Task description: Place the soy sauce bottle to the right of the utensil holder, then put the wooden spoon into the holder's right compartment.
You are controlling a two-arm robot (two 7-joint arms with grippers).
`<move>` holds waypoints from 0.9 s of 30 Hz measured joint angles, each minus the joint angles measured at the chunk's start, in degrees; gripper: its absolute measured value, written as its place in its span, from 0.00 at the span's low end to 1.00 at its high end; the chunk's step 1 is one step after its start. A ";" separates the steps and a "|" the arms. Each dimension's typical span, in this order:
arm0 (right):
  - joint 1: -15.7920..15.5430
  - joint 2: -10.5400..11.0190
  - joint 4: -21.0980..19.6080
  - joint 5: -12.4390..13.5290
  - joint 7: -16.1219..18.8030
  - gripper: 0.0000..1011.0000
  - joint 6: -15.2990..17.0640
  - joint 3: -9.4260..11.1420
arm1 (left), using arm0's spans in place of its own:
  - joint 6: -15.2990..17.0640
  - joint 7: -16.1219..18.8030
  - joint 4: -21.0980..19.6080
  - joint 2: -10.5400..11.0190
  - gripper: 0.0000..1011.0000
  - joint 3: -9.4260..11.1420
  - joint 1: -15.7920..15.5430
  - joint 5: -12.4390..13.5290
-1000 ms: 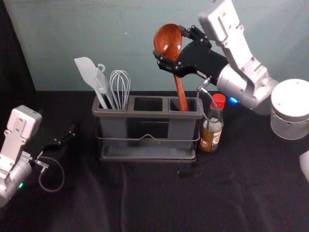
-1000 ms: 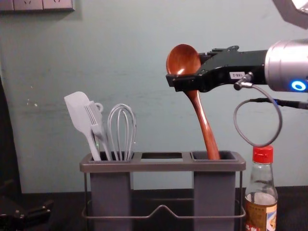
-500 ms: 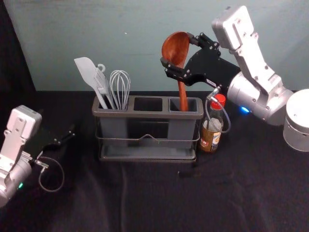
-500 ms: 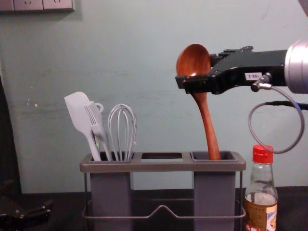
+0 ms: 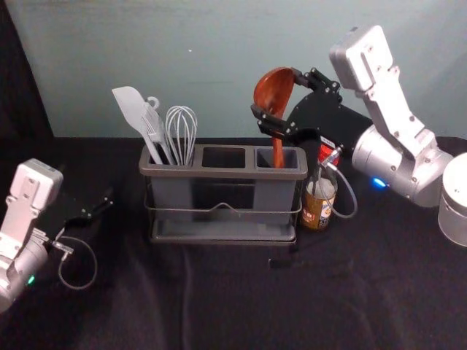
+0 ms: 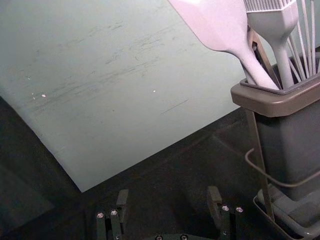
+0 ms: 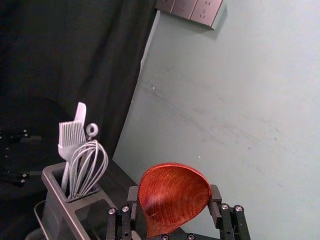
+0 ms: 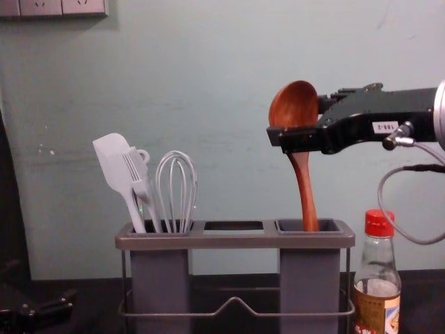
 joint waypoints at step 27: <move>-1.65 -1.21 2.74 -1.99 -1.31 0.83 0.48 -0.75 | 0.00 0.00 0.00 0.00 1.00 0.00 0.00 0.00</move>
